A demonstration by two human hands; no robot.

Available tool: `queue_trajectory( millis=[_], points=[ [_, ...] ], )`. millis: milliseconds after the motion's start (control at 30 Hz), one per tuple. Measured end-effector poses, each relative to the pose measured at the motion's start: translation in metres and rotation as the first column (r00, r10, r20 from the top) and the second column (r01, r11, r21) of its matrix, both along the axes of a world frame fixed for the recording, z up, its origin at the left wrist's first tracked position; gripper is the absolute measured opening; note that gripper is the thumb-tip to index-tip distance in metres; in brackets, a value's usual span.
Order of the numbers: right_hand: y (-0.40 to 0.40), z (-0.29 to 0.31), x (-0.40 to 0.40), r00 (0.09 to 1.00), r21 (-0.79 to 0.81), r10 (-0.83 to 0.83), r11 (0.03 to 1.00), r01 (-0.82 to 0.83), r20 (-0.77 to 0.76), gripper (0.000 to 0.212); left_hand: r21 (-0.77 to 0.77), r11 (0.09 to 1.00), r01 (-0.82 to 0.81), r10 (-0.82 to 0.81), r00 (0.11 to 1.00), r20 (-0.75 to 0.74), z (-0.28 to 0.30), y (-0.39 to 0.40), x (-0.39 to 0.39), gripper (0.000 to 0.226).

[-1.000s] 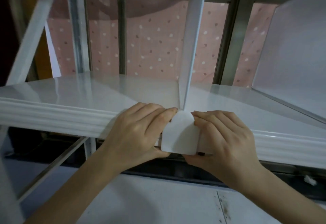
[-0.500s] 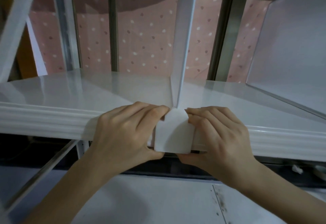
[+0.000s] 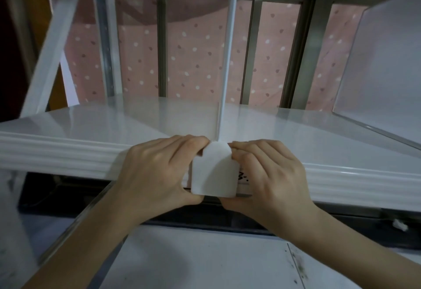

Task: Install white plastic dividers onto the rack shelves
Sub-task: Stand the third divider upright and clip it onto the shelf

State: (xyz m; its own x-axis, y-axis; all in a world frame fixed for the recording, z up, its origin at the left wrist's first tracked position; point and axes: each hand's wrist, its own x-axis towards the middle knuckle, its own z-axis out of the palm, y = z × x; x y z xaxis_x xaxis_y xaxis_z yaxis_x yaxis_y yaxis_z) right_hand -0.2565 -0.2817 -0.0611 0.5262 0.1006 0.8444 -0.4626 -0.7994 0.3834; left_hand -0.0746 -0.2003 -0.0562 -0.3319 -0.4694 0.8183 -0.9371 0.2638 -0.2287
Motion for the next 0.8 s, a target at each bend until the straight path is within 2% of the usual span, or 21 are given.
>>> queue_trajectory(
  millis=[233,367,467,633,800],
  points=[
    [0.007,-0.009,0.009,0.998,0.035,-0.036,0.999,0.034,0.053,0.047,0.054,0.999,-0.008,0.012,0.998,-0.063,-0.005,0.001,0.002,0.073],
    [0.009,-0.02,0.017,0.988,0.07,-0.063,0.996,0.053,0.14,0.055,0.003,1.0,-0.018,0.018,0.997,-0.079,-0.009,-0.002,-0.001,0.082],
    [0.014,-0.021,0.018,0.986,0.098,-0.082,0.993,0.068,0.148,0.055,-0.01,0.998,-0.055,0.053,0.994,-0.091,-0.01,0.0,-0.006,0.089],
    [0.021,-0.021,0.014,0.989,0.16,-0.125,0.981,0.111,0.082,0.057,0.051,0.979,-0.199,0.204,0.97,-0.13,-0.009,0.009,-0.017,0.095],
    [0.035,-0.015,-0.006,0.979,0.187,-0.192,0.962,0.201,-0.066,0.053,0.171,0.955,-0.241,0.276,0.934,-0.226,-0.007,0.021,-0.037,0.084]
  ],
)
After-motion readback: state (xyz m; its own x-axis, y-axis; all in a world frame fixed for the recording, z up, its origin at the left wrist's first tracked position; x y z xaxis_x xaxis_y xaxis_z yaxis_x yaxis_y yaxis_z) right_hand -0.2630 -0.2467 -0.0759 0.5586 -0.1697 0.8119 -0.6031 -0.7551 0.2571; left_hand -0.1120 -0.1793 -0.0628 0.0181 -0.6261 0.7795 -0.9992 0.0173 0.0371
